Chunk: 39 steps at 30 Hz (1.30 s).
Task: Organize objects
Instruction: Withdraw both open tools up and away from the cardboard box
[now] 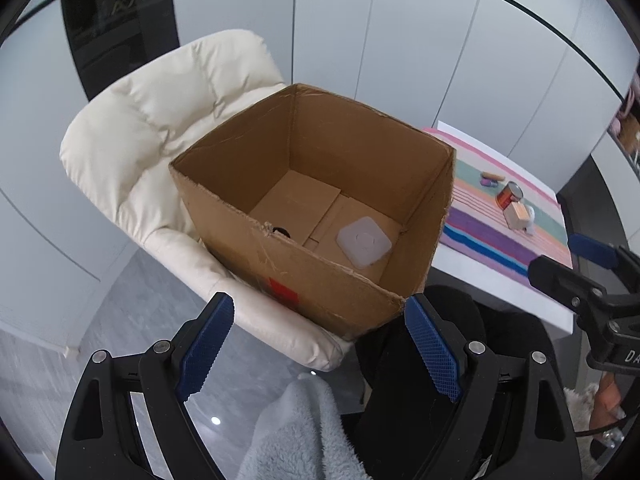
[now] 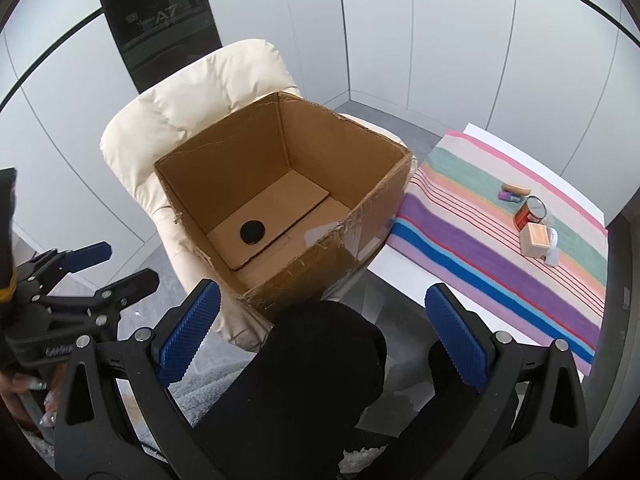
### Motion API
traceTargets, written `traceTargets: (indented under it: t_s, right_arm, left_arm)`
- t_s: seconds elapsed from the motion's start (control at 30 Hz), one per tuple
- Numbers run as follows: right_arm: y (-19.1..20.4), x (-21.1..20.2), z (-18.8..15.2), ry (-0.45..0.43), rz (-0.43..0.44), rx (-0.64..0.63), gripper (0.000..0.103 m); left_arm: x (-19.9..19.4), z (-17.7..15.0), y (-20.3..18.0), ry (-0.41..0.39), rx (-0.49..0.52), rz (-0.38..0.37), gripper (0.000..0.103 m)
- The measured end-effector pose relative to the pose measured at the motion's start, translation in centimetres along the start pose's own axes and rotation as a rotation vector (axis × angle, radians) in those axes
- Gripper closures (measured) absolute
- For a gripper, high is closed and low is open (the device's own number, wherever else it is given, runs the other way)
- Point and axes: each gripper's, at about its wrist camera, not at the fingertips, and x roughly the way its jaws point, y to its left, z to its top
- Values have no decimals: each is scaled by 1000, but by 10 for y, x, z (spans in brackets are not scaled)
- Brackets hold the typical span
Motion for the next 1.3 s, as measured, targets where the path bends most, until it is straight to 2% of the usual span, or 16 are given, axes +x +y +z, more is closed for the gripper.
traceTargets:
  t_s: [0.1,0.27,0.47,0.63,0.9,1.3]
  right_arm:
    - [0,-2,-2,-6,2,3,0]
    - [1,-8,-4,-20,-6,-5,0]
    - [-3,-11,-7,-27,-15,10,0]
    - [-13,-16,-10,-30,-43,28,0]
    - [-59,-28,-21,-37,-100,116,0]
    - [-150,-44,-50,-36,-186,298,0]
  left_arm:
    - [-3,0,-5,-26,32,38,14]
    - [1,-1,-10,-21,49,51,14]
    - [5,4,-12,-11,28,9,14]
    - [11,10,-28,-1,57,-20,14]
    - [24,22,-74,10,147,-70,14]
    - [45,32,-159,47,295,-147,14]
